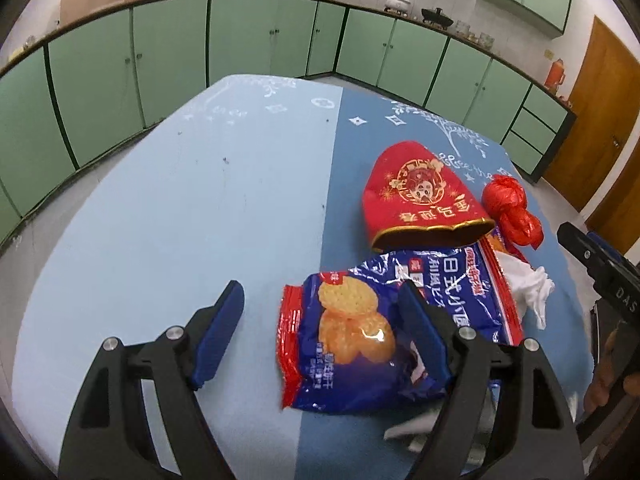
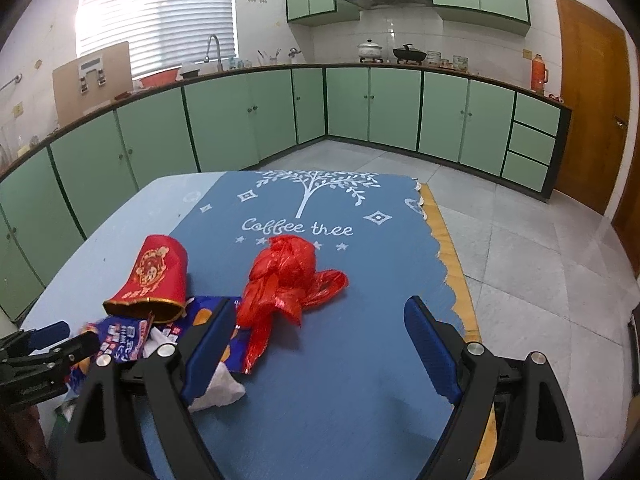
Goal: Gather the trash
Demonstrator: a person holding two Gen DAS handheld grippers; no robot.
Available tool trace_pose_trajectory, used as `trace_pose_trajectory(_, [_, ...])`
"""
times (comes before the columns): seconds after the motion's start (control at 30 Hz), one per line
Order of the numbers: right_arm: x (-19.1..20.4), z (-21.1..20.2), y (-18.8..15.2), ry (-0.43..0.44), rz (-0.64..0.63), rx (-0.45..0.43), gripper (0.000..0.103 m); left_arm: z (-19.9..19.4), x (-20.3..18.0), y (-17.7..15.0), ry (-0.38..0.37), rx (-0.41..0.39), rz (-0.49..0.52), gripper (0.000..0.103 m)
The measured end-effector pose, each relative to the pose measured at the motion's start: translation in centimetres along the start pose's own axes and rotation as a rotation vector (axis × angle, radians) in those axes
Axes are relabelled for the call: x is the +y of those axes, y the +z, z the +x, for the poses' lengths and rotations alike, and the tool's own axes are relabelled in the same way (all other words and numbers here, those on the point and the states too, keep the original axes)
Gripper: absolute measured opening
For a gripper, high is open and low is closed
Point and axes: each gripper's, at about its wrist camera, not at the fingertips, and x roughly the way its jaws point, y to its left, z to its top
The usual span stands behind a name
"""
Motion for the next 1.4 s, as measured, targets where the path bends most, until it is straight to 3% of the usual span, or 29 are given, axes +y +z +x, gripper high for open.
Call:
trace_pose_trajectory(0.07, [0.2, 0.0, -0.2, 0.003, -0.004, 0.008, 0.084, 0.4, 0.0, -0.1, -0.016, 0.009, -0.009, 0.075])
trace_pose_trajectory(0.23, [0.6, -0.3, -0.3, 0.006, -0.018, 0.010, 0.084, 0.5, -0.5, -0.5, -0.034, 0.021, -0.007, 0.029])
trace_pose_trajectory(0.3, [0.8, -0.6, -0.4, 0.013, -0.022, 0.012, 0.084, 0.3, -0.5, -0.7, -0.048, 0.024, -0.015, 0.018])
trace_pose_trajectory(0.37, [1.1, -0.8, -0.6, 0.020, -0.030, 0.013, 0.084, -0.1, -0.5, -0.8, -0.055, 0.018, -0.020, 0.014])
trace_pose_trajectory(0.43, [1.3, -0.9, -0.8, 0.024, -0.036, 0.017, 0.084, -0.6, -0.4, -1.0, -0.059, 0.007, -0.021, 0.000])
trace_pose_trajectory(0.57, [1.4, -1.2, -1.3, 0.028, -0.041, 0.026, 0.084, -1.8, -0.3, -1.4, -0.073, 0.007, -0.021, 0.002])
trace_pose_trajectory(0.63, [1.2, -1.4, -1.5, 0.028, -0.041, 0.029, 0.084, -2.2, -0.1, -1.6, -0.076, 0.011, -0.031, 0.031])
trace_pose_trajectory(0.67, [1.2, -1.4, -1.6, 0.027, -0.041, 0.030, 0.084, -2.5, 0.0, -1.7, -0.075, 0.005, -0.037, 0.056])
trace_pose_trajectory(0.7, [1.2, -1.4, -1.6, 0.027, -0.040, 0.031, 0.084, -2.8, 0.0, -1.8, -0.076, -0.006, -0.042, 0.065])
trace_pose_trajectory(0.93, [1.0, -1.8, -2.0, 0.026, -0.041, 0.026, 0.084, -1.8, -0.8, -2.5, -0.099, 0.037, -0.033, 0.068])
trace_pose_trajectory(1.0, [0.9, -1.9, -2.0, 0.025, -0.043, 0.022, 0.084, -1.2, -0.7, -2.2, -0.119, 0.058, -0.062, 0.066])
trace_pose_trajectory(1.1, [0.9, -2.0, -1.9, 0.022, -0.042, 0.019, 0.084, -0.4, -1.3, -1.8, -0.122, 0.085, -0.055, 0.032])
trace_pose_trajectory(1.17, [0.8, -2.0, -1.8, 0.020, -0.039, 0.020, 0.084, -0.2, -1.6, -1.8, -0.121, 0.086, -0.041, 0.030])
trace_pose_trajectory(1.33, [0.8, -2.1, -1.7, 0.019, -0.039, 0.018, 0.084, 0.0, -2.5, -1.7, -0.138, 0.089, -0.019, 0.000])
trace_pose_trajectory(1.4, [0.8, -2.2, -1.7, 0.019, -0.042, 0.014, 0.084, -0.3, -3.1, -1.7, -0.120, 0.068, 0.012, 0.000])
